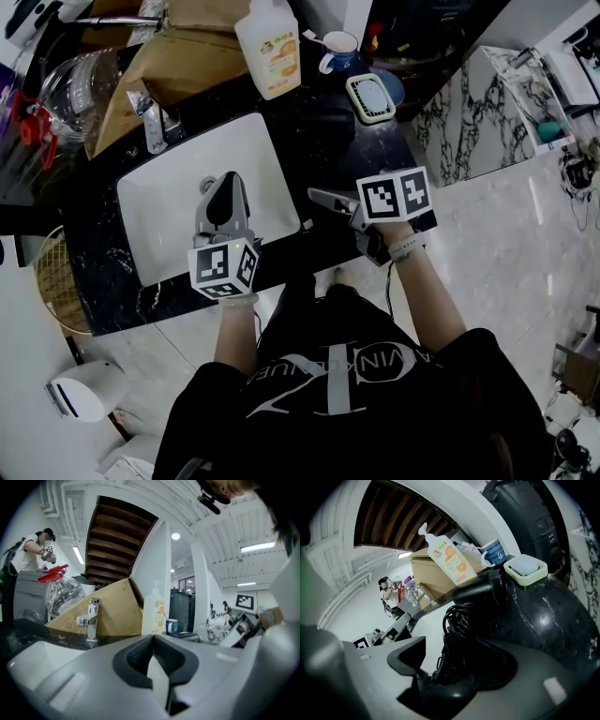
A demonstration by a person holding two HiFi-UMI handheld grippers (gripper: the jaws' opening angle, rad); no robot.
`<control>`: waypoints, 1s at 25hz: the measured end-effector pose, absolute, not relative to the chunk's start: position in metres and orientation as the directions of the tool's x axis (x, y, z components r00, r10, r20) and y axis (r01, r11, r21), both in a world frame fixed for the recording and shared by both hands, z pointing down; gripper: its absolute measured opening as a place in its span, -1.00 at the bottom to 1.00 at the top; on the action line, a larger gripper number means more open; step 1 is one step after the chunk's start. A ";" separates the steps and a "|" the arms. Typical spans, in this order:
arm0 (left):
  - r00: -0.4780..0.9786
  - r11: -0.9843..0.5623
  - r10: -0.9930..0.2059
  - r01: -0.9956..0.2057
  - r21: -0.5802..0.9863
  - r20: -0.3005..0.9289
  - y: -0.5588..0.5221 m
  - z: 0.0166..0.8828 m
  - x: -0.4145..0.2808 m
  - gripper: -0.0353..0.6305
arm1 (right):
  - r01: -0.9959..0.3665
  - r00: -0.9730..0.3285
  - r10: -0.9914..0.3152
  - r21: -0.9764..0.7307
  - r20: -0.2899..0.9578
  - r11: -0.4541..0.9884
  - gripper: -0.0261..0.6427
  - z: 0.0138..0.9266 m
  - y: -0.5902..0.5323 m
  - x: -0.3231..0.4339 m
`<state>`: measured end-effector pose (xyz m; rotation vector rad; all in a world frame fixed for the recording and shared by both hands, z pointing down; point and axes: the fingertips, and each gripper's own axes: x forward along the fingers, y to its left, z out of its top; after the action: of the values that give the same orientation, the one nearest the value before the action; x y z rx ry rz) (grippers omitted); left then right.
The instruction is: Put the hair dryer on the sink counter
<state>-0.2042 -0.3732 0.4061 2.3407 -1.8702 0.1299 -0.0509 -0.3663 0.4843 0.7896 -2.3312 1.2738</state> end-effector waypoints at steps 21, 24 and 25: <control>0.178 -0.174 -0.976 -0.984 0.045 0.124 -0.335 0.387 -0.206 -0.89 | -0.715 -0.696 -0.558 -0.366 0.452 0.596 -0.92 0.439 -0.372 -0.012; 0.166 -0.162 -0.979 -0.986 0.039 0.118 -0.327 0.383 -0.207 -0.89 | -0.715 -0.697 -0.578 -0.348 0.425 0.606 -0.92 0.432 -0.370 -0.008; 0.161 -0.158 -0.980 -0.987 0.038 0.116 -0.324 0.382 -0.207 -0.89 | -0.715 -0.697 -0.586 -0.340 0.414 0.611 -0.92 0.430 -0.369 -0.006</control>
<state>-0.2069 -0.3241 0.3824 2.3124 -1.9674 0.0972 -0.0061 -0.3691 0.4296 1.0634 -2.5765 0.7137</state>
